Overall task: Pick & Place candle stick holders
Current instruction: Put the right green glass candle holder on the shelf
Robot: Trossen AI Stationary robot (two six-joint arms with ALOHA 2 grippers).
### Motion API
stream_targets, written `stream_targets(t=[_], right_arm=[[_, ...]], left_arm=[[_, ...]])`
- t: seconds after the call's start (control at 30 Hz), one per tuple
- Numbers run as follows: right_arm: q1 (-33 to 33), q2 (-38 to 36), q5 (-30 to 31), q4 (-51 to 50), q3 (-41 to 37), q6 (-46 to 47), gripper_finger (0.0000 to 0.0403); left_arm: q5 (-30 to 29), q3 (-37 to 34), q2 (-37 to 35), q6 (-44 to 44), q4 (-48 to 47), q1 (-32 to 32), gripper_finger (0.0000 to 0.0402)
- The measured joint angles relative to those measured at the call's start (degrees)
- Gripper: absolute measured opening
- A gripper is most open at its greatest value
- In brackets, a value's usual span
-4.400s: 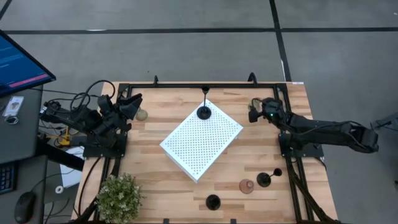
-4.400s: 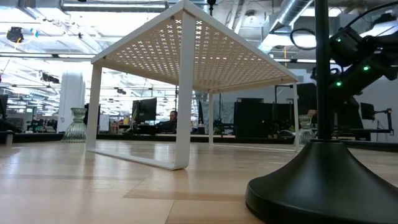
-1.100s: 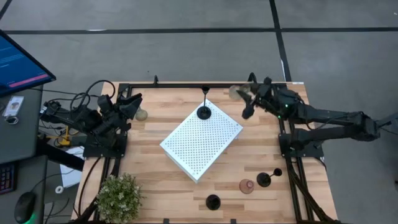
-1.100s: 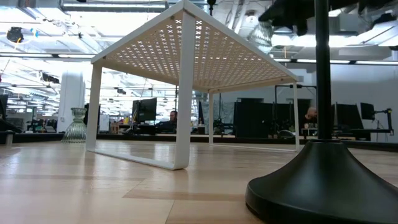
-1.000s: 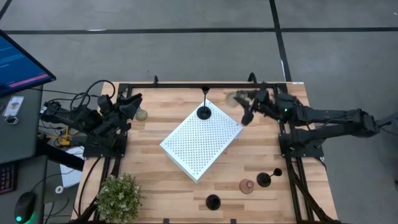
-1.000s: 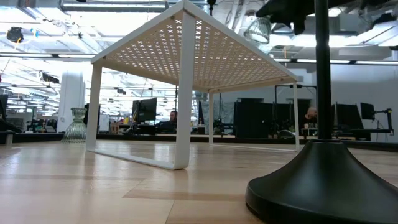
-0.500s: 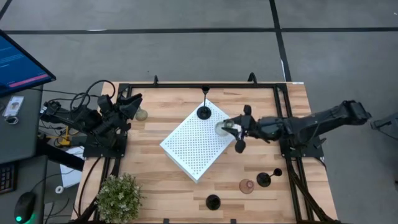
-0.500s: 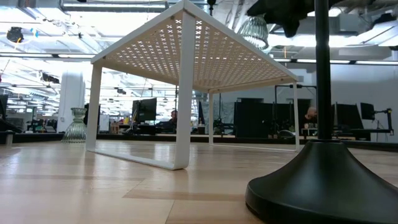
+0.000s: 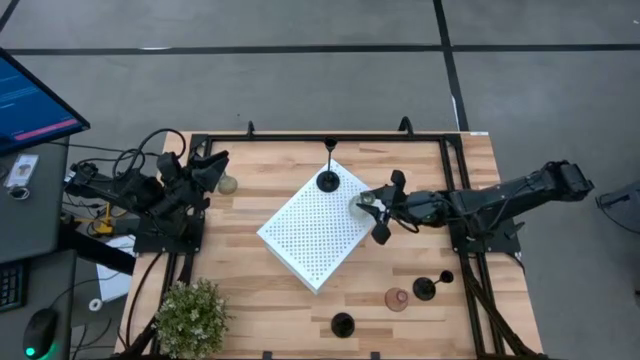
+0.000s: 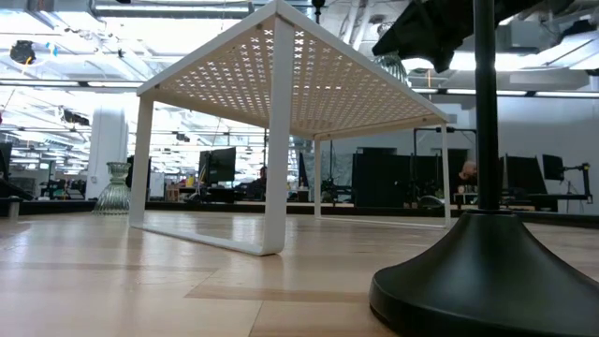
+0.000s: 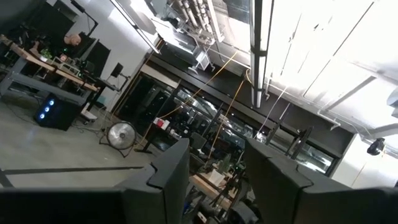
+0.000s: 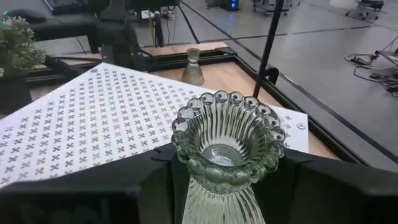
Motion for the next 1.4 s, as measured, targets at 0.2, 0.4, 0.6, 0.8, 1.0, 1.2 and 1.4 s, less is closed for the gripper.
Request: stream_targets(t=[0.2, 0.4, 0.6, 0.8, 1.0, 1.2, 1.4], right_arm=[[-0.44, 1.28, -0.24, -1.36, 0.00, 0.00, 0.0127], [-0.40, 1.24, -0.51, -1.58, 0.00, 0.00, 0.0127], [-0.40, 1.18, -0.51, -2.70, 0.00, -0.02, 0.0130], [-0.40, 1.11, -0.51, -3.67, 0.07, 0.00, 0.0134], [-0.42, 1.11, -0.54, -3.85, 0.07, -0.02, 0.0135], [-0.42, 1.13, -0.58, -4.10, 0.07, -0.02, 0.0144], [-0.40, 1.22, -0.78, -4.50, -0.02, -0.04, 0.0186]], left_arm=[[0.02, 0.00, 0.00, -0.01, 0.00, 0.00, 0.0155], [0.04, 0.00, -0.01, -0.01, -0.02, 0.00, 0.0155], [0.05, 0.00, -0.01, -0.01, -0.01, 0.00, 0.0155], [0.07, 0.00, 0.00, 0.01, -0.01, 0.00, 0.0155], [0.07, 0.00, -0.02, 0.05, -0.02, 0.00, 0.0155], [0.07, 0.00, -0.01, 0.14, -0.02, 0.00, 0.0155], [0.07, 0.00, 0.00, 0.26, -0.02, 0.00, 0.0155]])
